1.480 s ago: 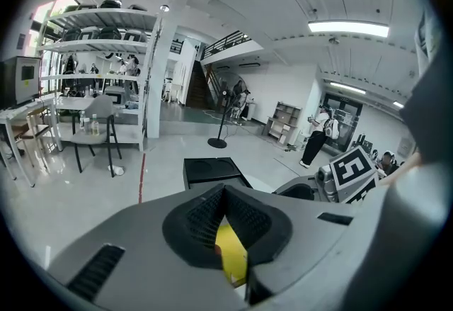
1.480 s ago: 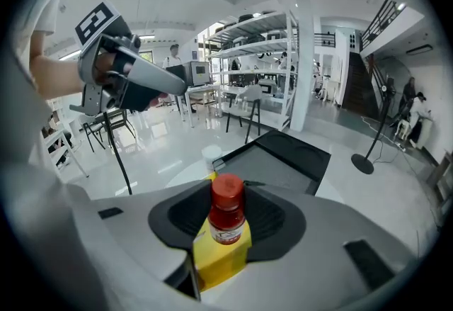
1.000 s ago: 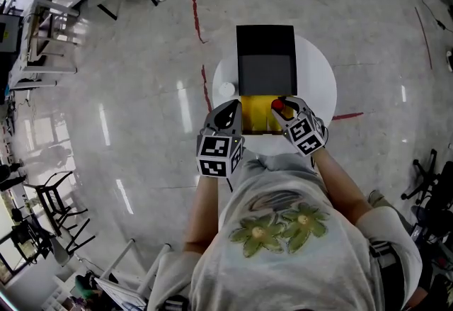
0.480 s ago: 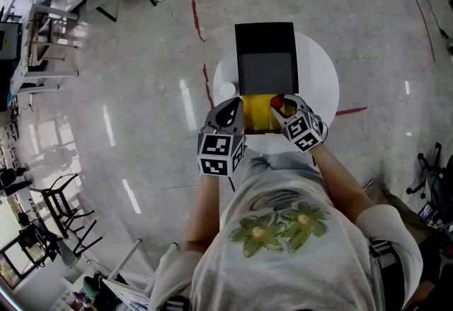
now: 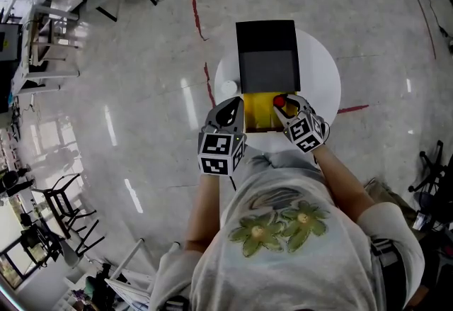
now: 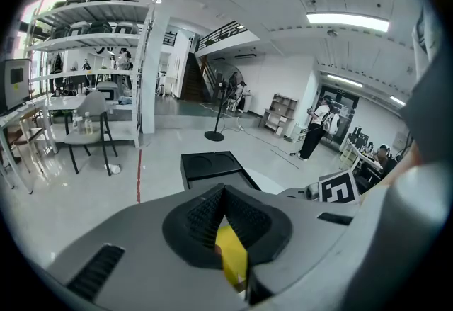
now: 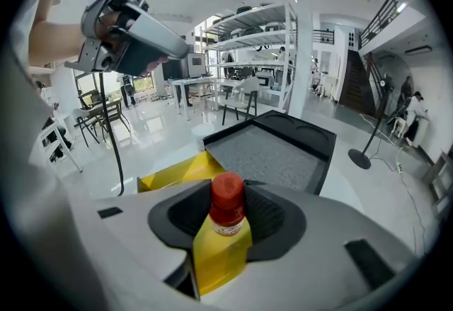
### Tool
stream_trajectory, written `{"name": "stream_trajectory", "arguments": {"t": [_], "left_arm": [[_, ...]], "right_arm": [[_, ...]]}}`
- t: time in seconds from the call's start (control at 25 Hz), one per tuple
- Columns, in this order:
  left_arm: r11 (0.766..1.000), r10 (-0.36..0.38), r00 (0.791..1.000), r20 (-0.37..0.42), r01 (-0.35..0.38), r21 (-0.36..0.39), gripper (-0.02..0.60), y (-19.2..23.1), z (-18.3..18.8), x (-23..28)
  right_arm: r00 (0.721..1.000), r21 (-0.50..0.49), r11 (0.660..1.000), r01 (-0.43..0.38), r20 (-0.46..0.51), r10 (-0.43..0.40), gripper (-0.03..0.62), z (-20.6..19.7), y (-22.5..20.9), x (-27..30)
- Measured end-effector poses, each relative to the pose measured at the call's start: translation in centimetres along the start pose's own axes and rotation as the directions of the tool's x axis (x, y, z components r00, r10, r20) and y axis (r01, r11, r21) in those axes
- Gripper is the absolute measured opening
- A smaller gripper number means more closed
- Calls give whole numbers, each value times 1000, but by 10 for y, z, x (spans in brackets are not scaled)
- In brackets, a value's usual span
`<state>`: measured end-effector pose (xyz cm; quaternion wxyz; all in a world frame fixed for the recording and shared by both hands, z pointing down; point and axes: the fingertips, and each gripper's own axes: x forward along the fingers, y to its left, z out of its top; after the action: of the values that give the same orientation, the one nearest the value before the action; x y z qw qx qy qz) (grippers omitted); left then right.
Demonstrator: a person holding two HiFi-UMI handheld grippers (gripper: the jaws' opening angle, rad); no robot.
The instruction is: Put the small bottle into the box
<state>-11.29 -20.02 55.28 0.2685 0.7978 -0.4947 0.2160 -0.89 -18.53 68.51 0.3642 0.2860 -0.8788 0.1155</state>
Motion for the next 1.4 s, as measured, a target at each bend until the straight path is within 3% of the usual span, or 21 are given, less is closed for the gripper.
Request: {"name": "stream_trajectory", "arguments": {"t": [0.24,0.36,0.48,0.84,0.92,1.0,1.4], "left_arm": [[1000,-5,1000,7,5,2,0,2,-2,-6],[1000,-9,1000,9,9,7,0,1,-1,-7],[1000,-10,1000,20,10,10,0,1,2,-10],[999,-25,997,77,24,24,0,-13,18,-27],[999,-33,995,96,30,30,0,-18,24,-32],[999,-41,993,114,37,36,0,-24,29,-38],[995,-81,980,183,69,70,0,-57,49,-71]], "right_arm": [[999,-17,1000,-17,-32,17,153,-1,7,3],[995,-12,998,-62,-80,61,218,-7,12,5],[993,-3,997,-80,-83,80,221,-2,13,-1],[996,31,999,9,94,-12,154,61,-3,-59],[988,30,999,42,144,-45,108,77,-6,-75],[976,25,997,77,200,-80,6,93,-7,-92],[919,41,995,87,382,-96,3,163,9,-171]]}}
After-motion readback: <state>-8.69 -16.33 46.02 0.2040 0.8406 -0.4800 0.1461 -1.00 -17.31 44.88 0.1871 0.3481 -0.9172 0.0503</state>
